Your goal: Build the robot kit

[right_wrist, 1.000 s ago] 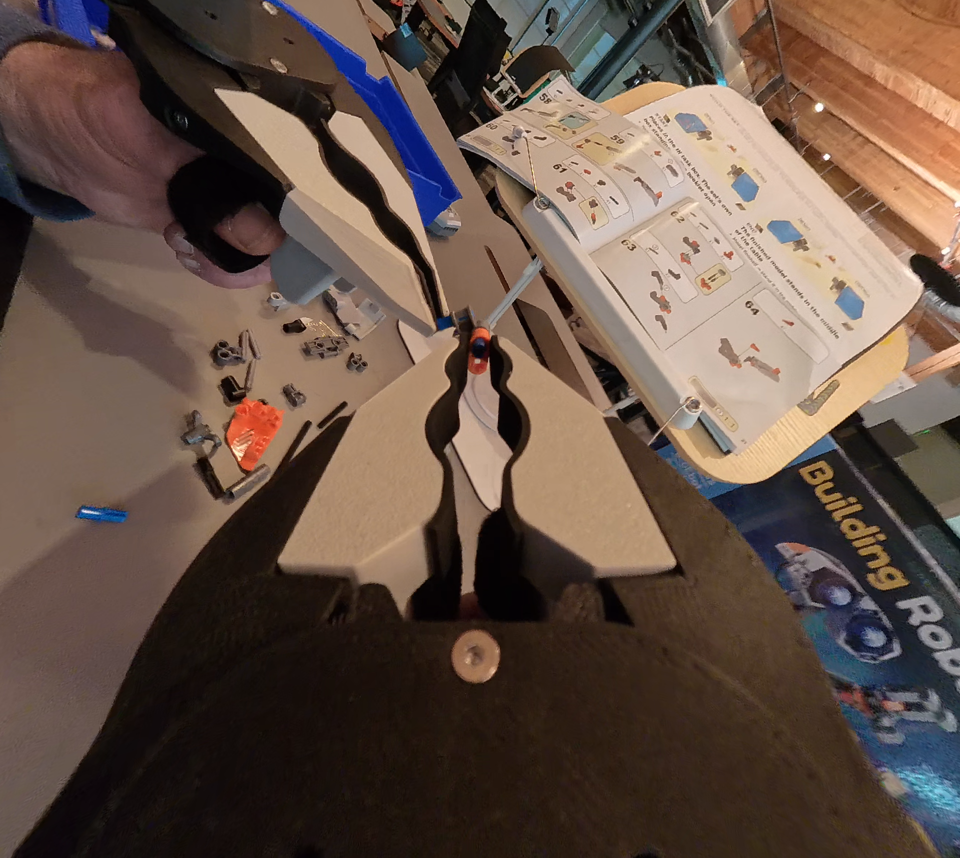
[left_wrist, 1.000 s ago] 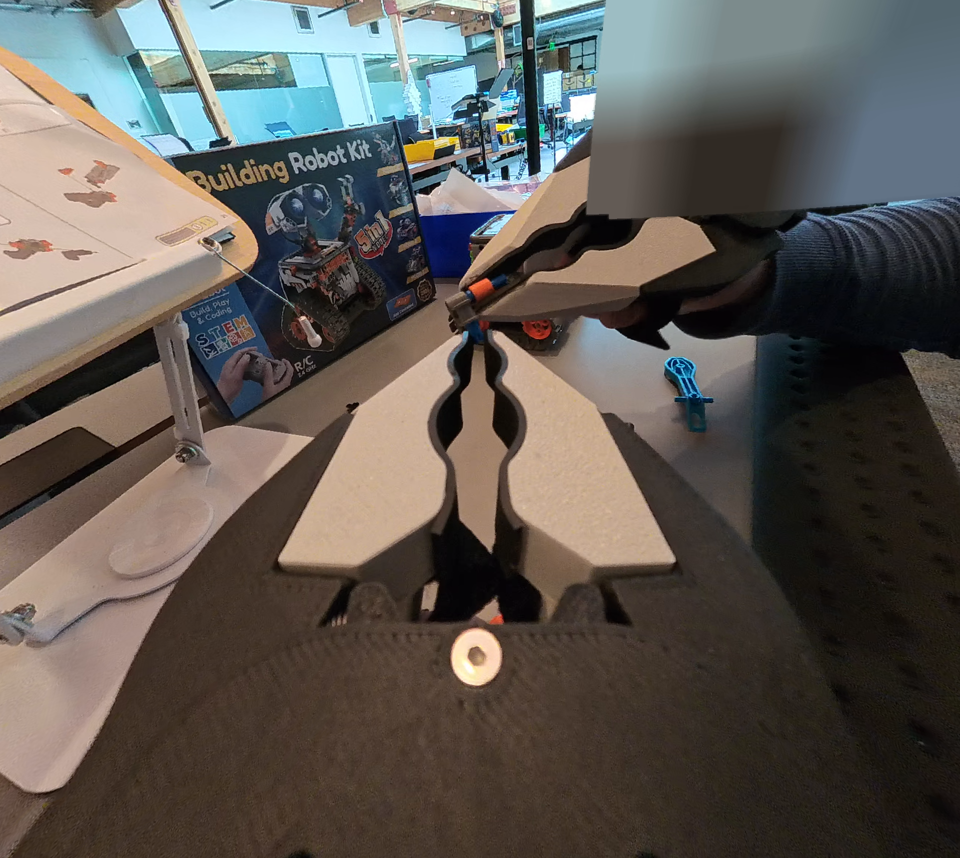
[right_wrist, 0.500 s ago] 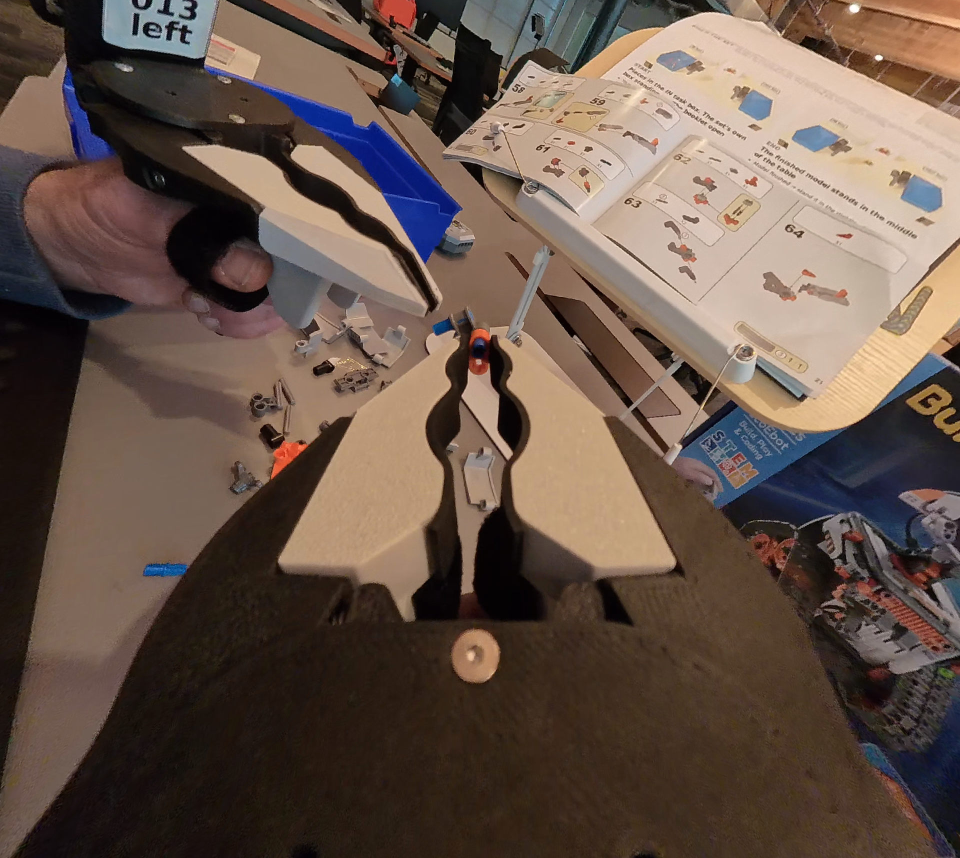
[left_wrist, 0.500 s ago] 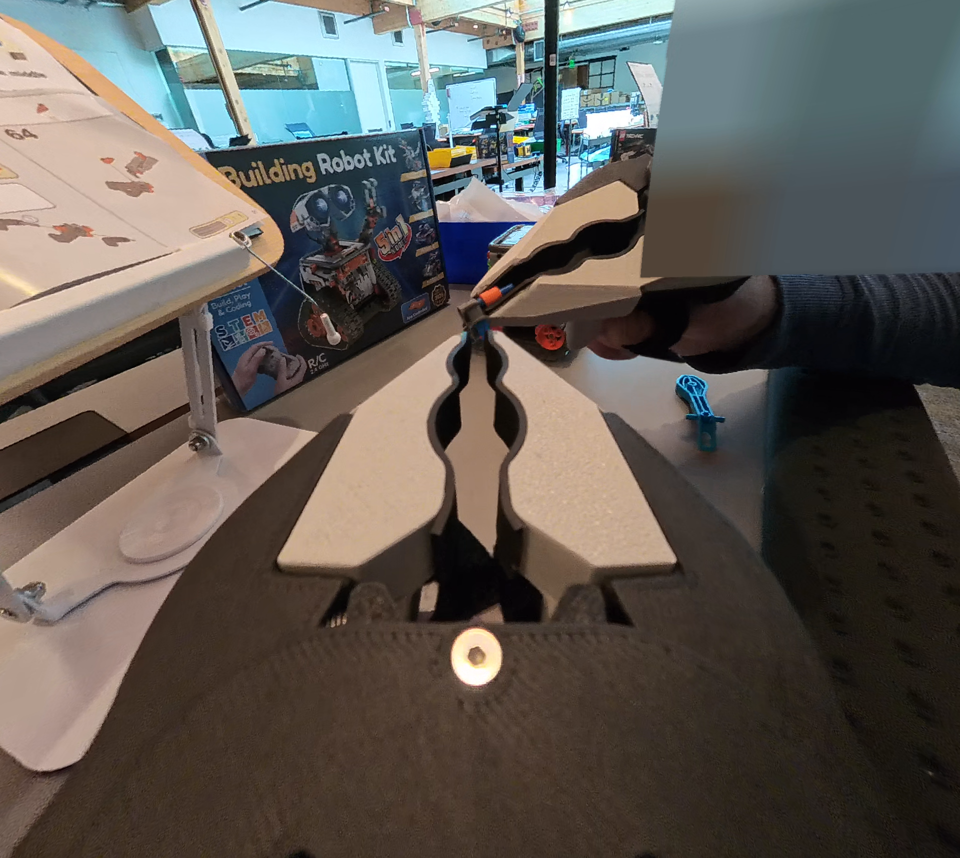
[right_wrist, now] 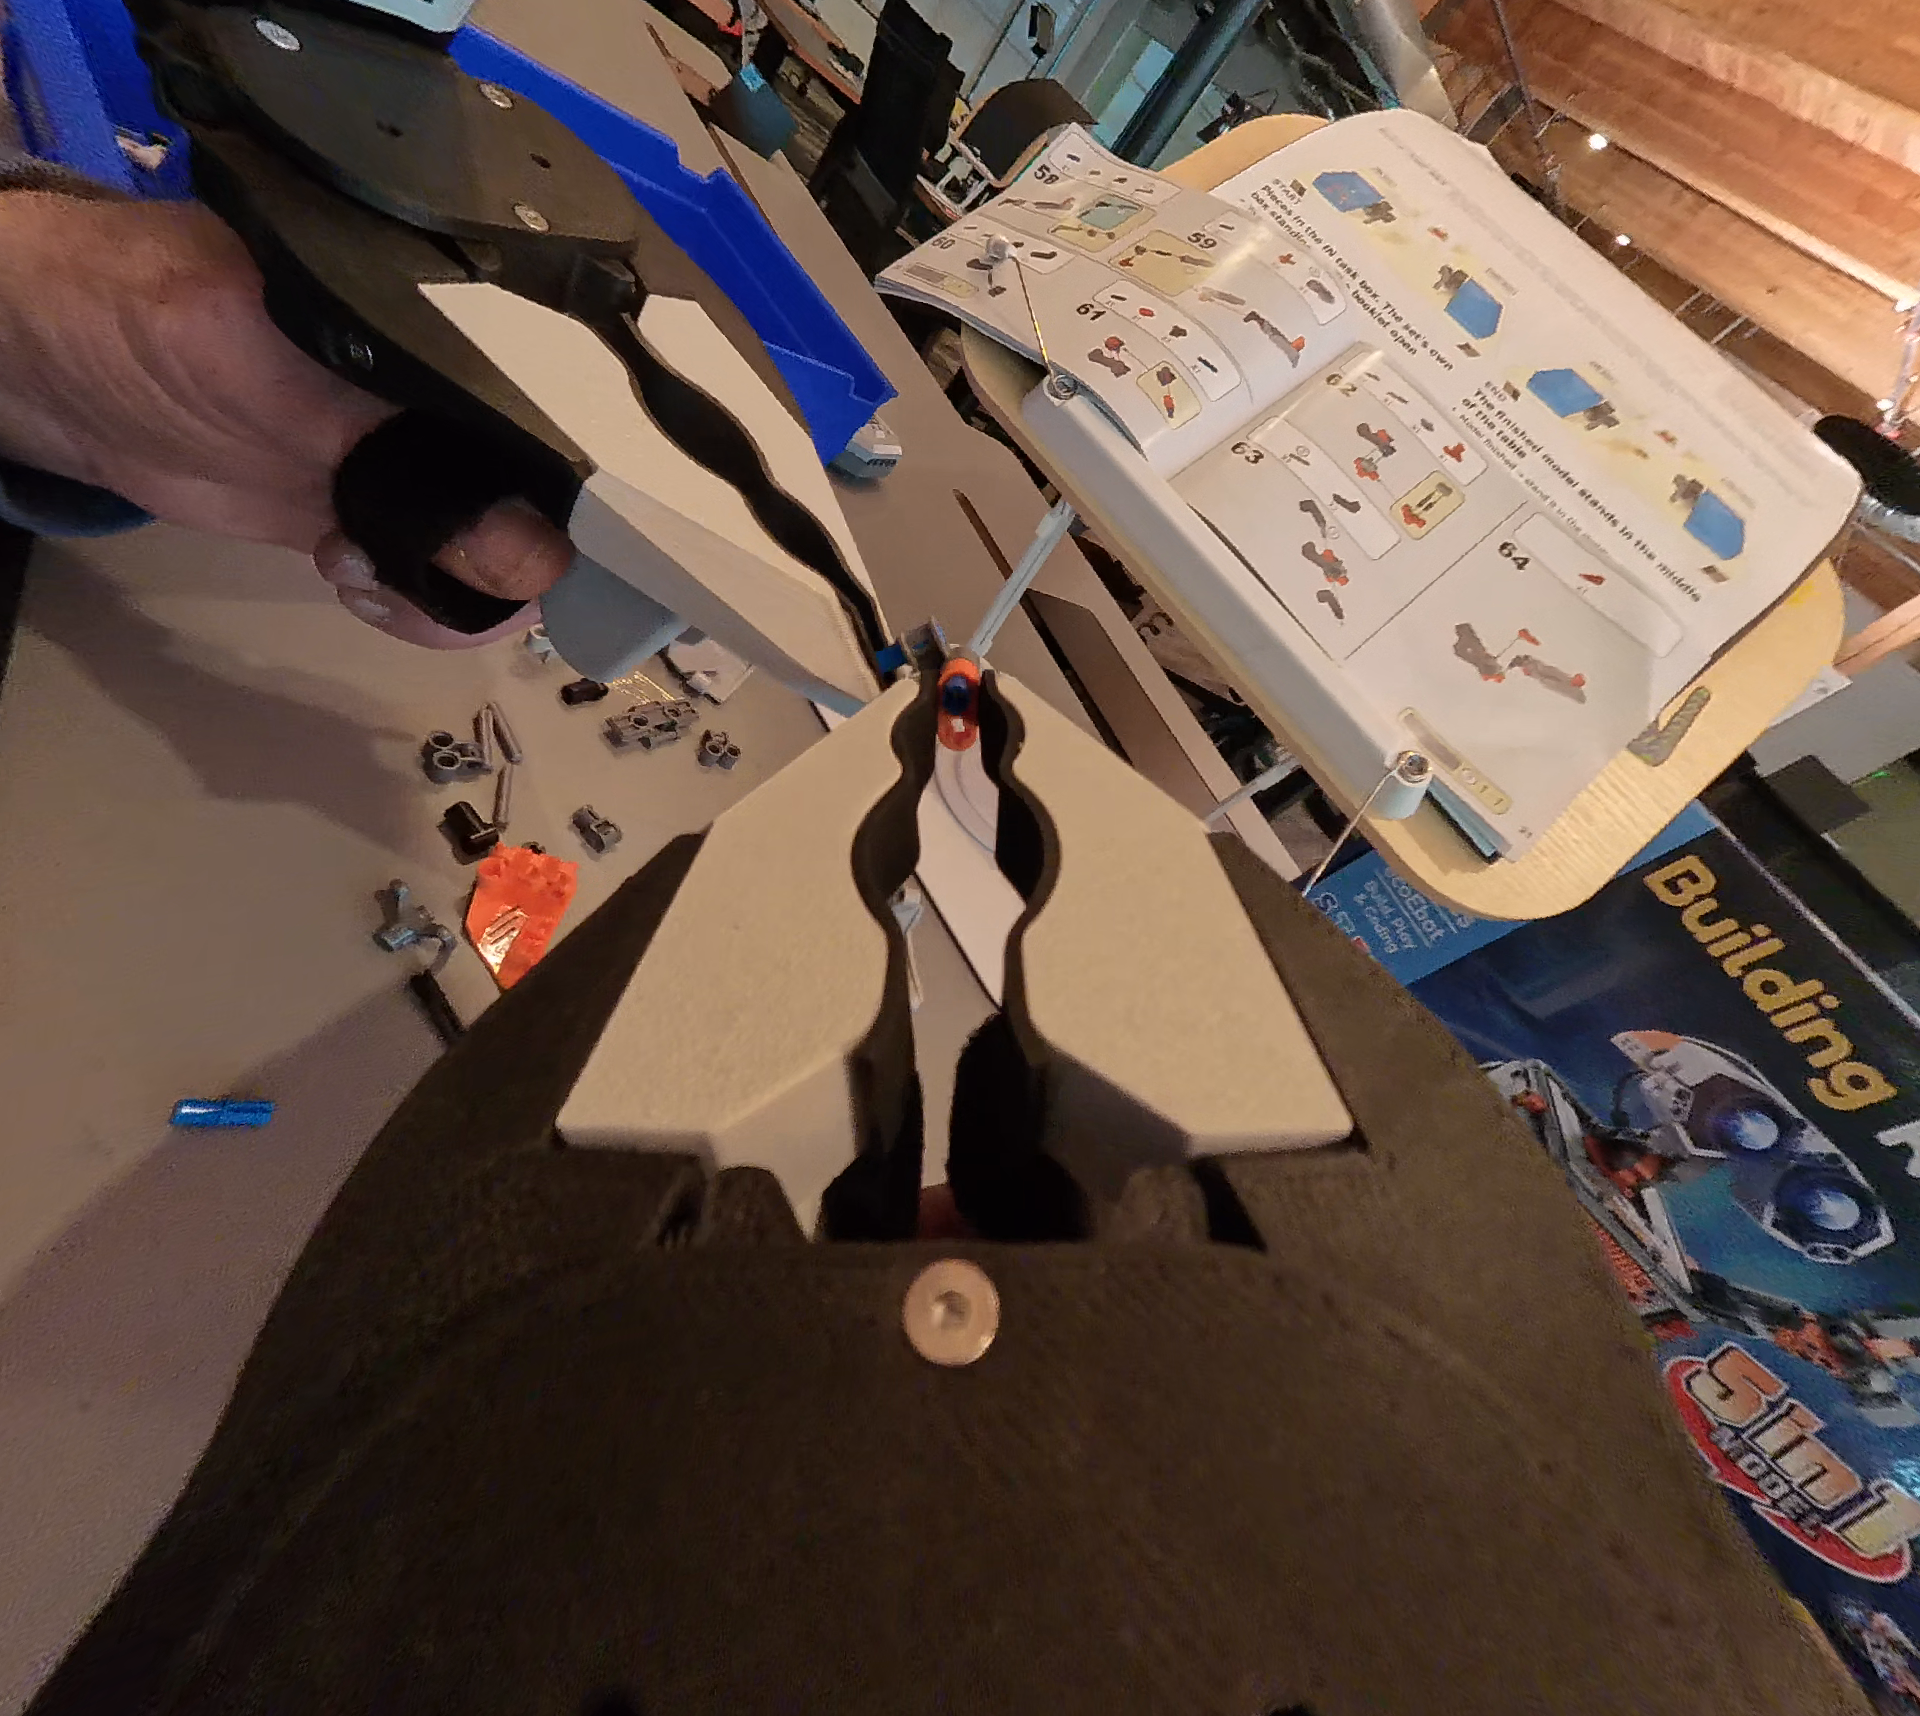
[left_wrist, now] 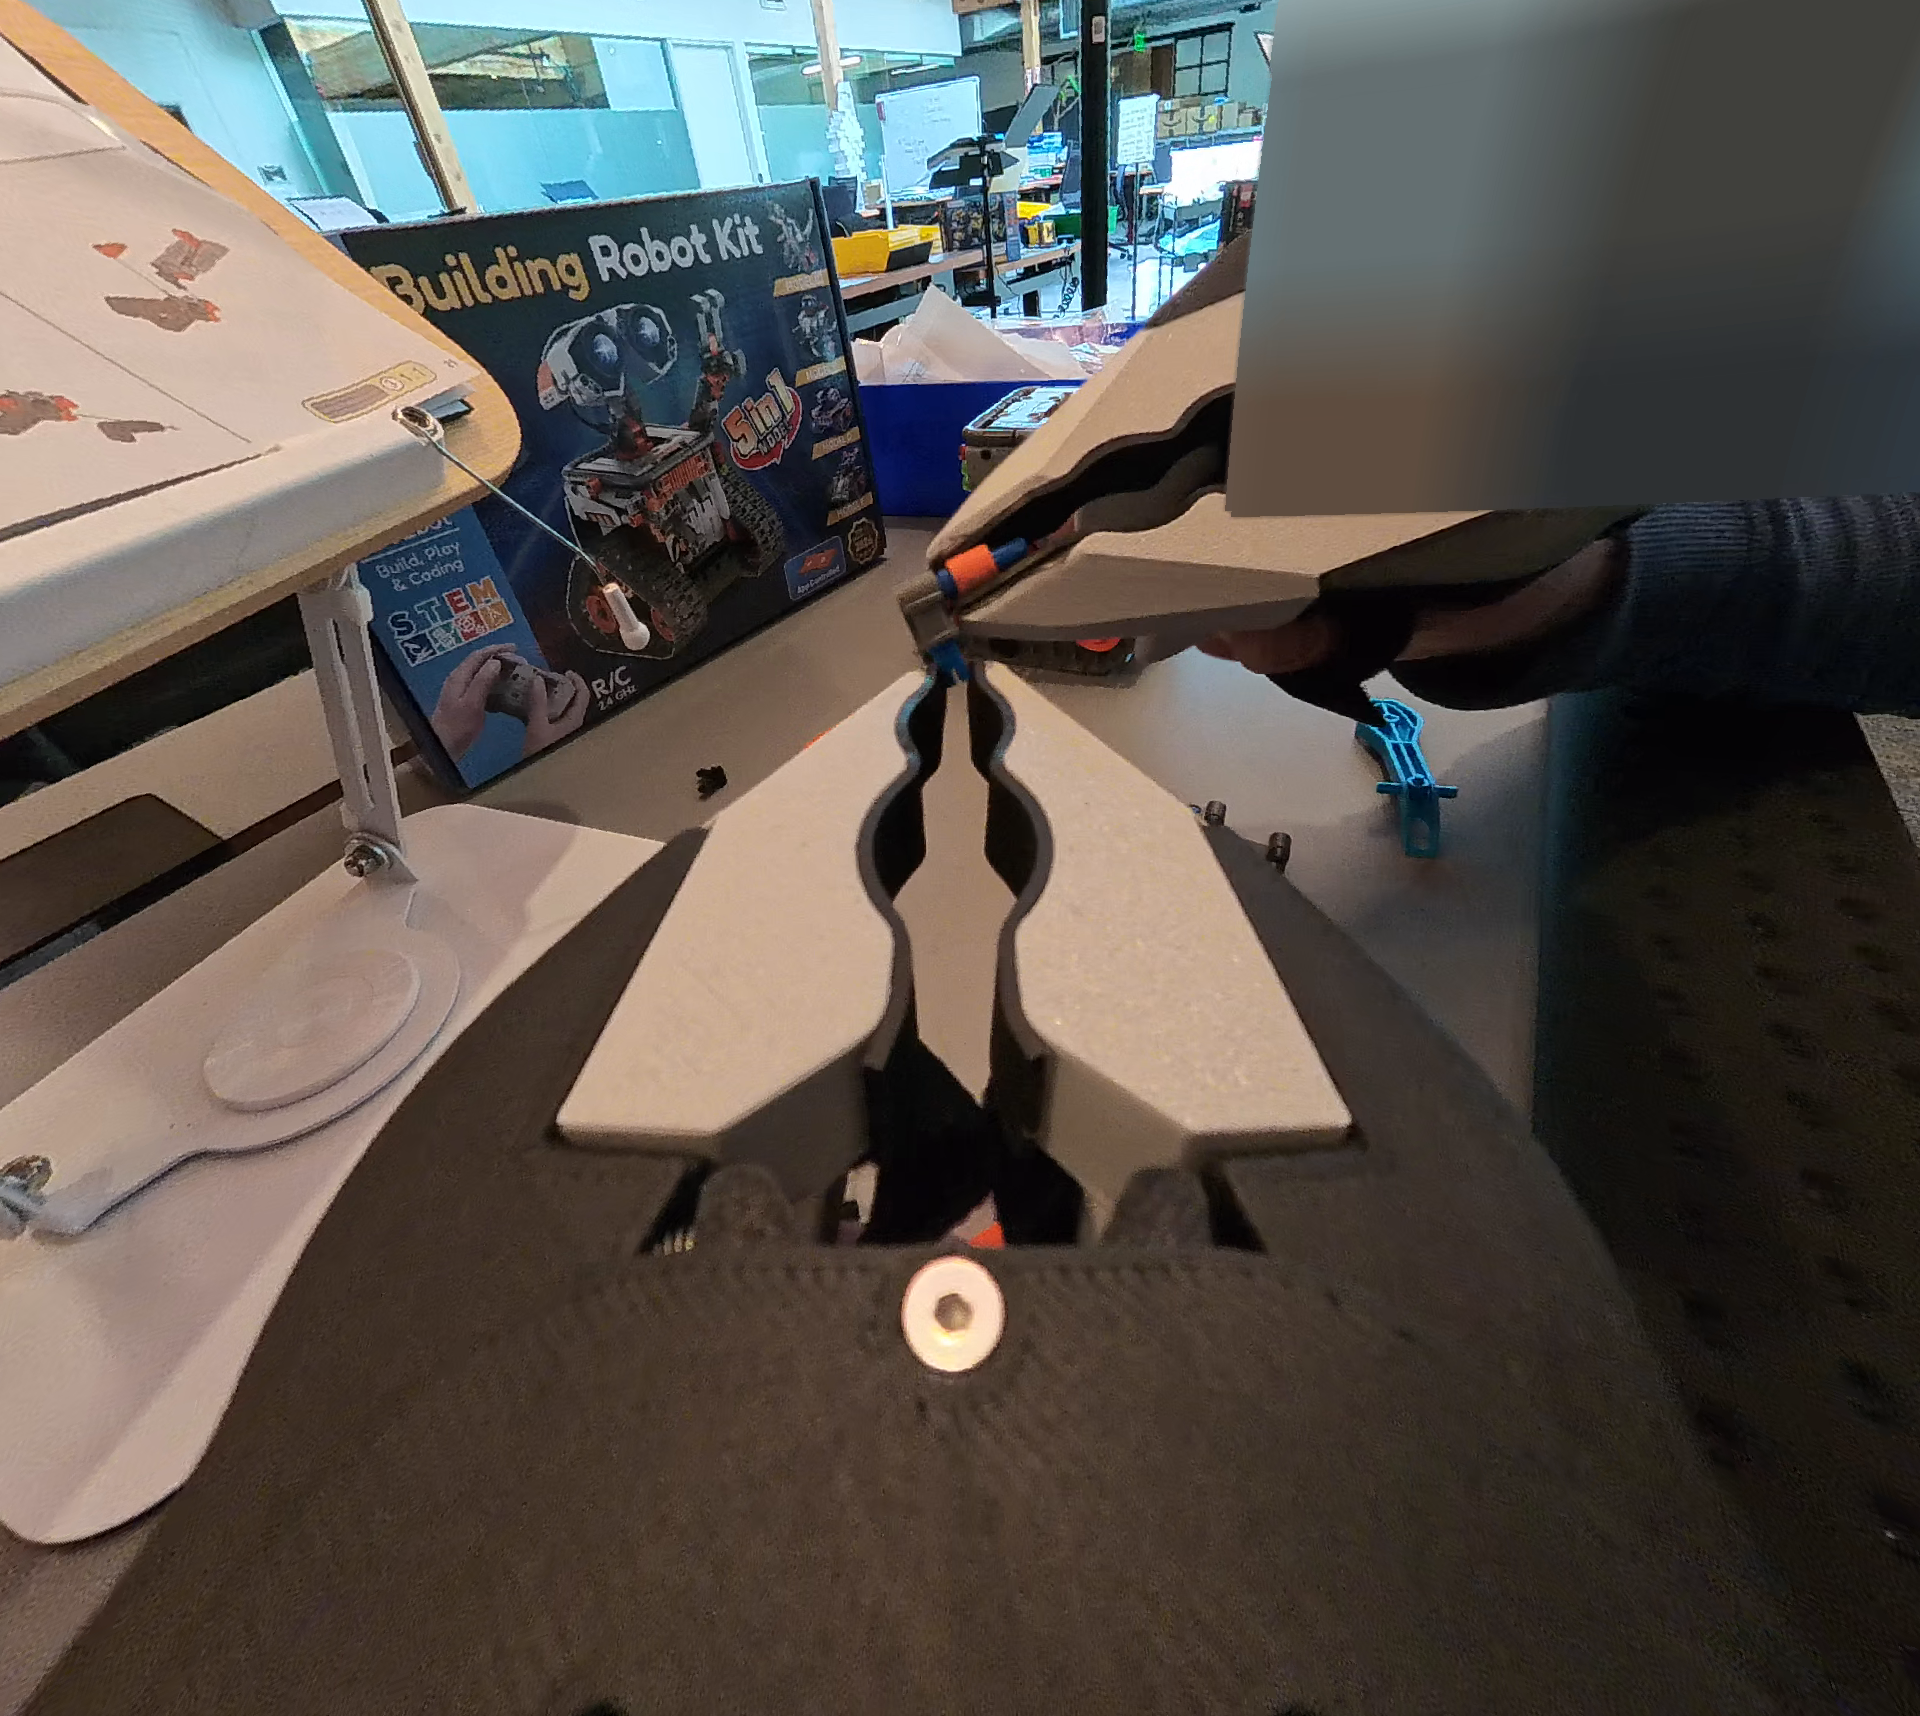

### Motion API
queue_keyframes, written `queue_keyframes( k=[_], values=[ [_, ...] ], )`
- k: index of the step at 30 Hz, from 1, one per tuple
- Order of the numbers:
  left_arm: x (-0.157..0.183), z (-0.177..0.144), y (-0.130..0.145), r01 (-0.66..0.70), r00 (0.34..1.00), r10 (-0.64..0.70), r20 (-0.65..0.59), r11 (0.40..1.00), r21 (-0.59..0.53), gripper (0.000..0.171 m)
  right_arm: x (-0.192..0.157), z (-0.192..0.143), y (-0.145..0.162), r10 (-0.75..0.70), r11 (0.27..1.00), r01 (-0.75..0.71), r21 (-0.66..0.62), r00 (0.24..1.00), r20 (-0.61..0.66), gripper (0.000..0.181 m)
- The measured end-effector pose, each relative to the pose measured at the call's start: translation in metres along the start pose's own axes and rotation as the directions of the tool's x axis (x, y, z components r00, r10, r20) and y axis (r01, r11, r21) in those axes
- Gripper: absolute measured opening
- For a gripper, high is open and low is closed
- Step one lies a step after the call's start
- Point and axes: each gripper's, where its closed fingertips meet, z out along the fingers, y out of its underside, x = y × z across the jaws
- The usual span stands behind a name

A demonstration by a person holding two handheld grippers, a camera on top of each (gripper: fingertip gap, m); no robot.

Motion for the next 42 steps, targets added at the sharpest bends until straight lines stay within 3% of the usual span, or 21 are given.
queue_keyframes(
  k=[9, 15, 20, 28, 42],
  values=[
    [-0.005, -0.006, -0.011, 0.040, 0.999, -0.038, -0.016, 0.996, 0.084, 0.002, 0.006, -0.003, -0.011, 0.021, 0.999, -0.020, 0.029, 0.999, -0.042, 0.013],
    [-0.007, -0.010, -0.019, 0.093, 0.995, -0.087, -0.043, 0.986, 0.141, 0.001, 0.010, -0.008, -0.015, 0.268, 0.958, -0.275, 0.084, 0.959, 0.088, 0.022],
    [-0.006, -0.012, -0.024, 0.128, 0.990, -0.115, -0.081, 0.977, 0.173, 0.001, 0.009, -0.010, -0.017, 0.366, 0.919, -0.383, 0.089, 0.916, 0.163, 0.022],
    [-0.003, -0.013, -0.027, 0.133, 0.988, -0.114, -0.108, 0.972, 0.194, 0.001, 0.003, -0.008, -0.020, 0.408, 0.898, -0.432, 0.089, 0.890, 0.202, 0.020],
    [0.004, -0.012, -0.027, 0.150, 0.981, -0.121, -0.153, 0.969, 0.194, 0.002, 0.005, -0.010, -0.028, 0.365, 0.915, -0.384, 0.119, 0.918, 0.157, 0.006]
  ],
)
